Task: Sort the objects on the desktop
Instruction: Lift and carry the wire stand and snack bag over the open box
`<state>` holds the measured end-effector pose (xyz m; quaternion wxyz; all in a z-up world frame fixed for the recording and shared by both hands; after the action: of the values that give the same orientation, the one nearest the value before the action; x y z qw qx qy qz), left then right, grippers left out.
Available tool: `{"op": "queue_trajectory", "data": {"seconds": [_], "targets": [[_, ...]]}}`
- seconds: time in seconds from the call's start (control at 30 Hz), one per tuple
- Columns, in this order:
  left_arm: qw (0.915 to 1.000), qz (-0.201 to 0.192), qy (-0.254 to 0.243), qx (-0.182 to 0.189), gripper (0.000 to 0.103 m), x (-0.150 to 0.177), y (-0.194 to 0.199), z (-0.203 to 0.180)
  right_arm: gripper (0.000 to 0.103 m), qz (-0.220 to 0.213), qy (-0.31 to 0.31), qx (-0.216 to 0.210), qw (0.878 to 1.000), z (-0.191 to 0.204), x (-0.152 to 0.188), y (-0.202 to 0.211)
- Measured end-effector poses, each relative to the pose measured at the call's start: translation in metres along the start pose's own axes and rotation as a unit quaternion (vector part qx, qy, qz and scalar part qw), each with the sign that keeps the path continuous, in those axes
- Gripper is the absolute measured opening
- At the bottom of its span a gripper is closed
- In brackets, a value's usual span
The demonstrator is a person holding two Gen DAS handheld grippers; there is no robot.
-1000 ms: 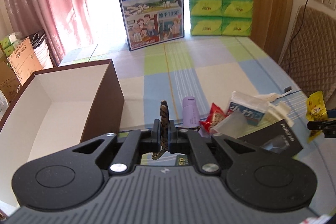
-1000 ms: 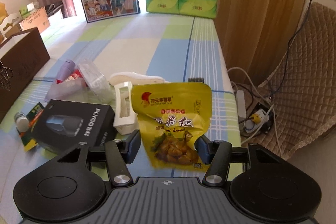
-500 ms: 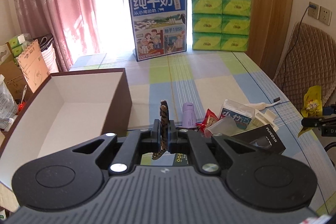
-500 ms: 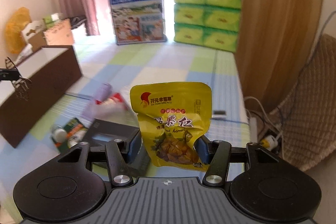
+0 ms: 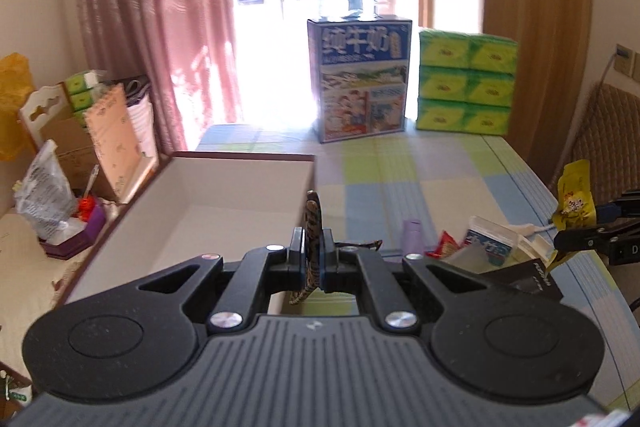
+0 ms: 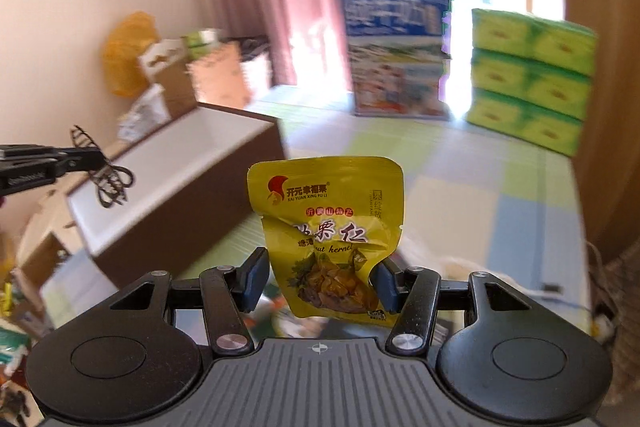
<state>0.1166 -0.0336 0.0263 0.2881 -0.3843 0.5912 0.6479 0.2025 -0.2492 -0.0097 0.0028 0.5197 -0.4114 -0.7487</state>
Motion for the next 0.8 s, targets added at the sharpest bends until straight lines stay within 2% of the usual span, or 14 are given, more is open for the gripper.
{"op": "queue_trajectory", "data": {"seconds": [0.23,0.4,0.57,0.8], "targets": [[0.9988,-0.006,0.017,-0.045,0.004,-0.002,0.012,0.05,0.052,-0.011,0.044,-0.088,0.995,0.056,-0.034,-0.042],[0.9965,0.01,0.027,-0.078,0.004,0.01,0.004,0.086,0.052,0.002,0.072,-0.133,0.989,0.092,-0.047,-0.08],[0.9941,0.029,0.044,-0.095,0.004,0.021,-0.008,0.12,0.052,0.012,0.092,-0.158,0.983,0.12,-0.061,-0.115],[0.9933,0.05,0.037,-0.098,0.004,0.028,-0.032,0.158,0.052,0.049,0.105,-0.177,0.977,0.148,-0.071,-0.174]]}}
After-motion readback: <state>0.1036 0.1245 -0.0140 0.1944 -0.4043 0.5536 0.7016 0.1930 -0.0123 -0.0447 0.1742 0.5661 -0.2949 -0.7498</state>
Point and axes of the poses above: each gripper's, at about its wrist camera, not at the fingertips, and y roughly against the way its jaws point, z to its left, x to its underside, the point moved 1 cm from there along -y, roughly the way its jaws point, and after that the axes turned 4 degrees about y, right-handed, at the moved point
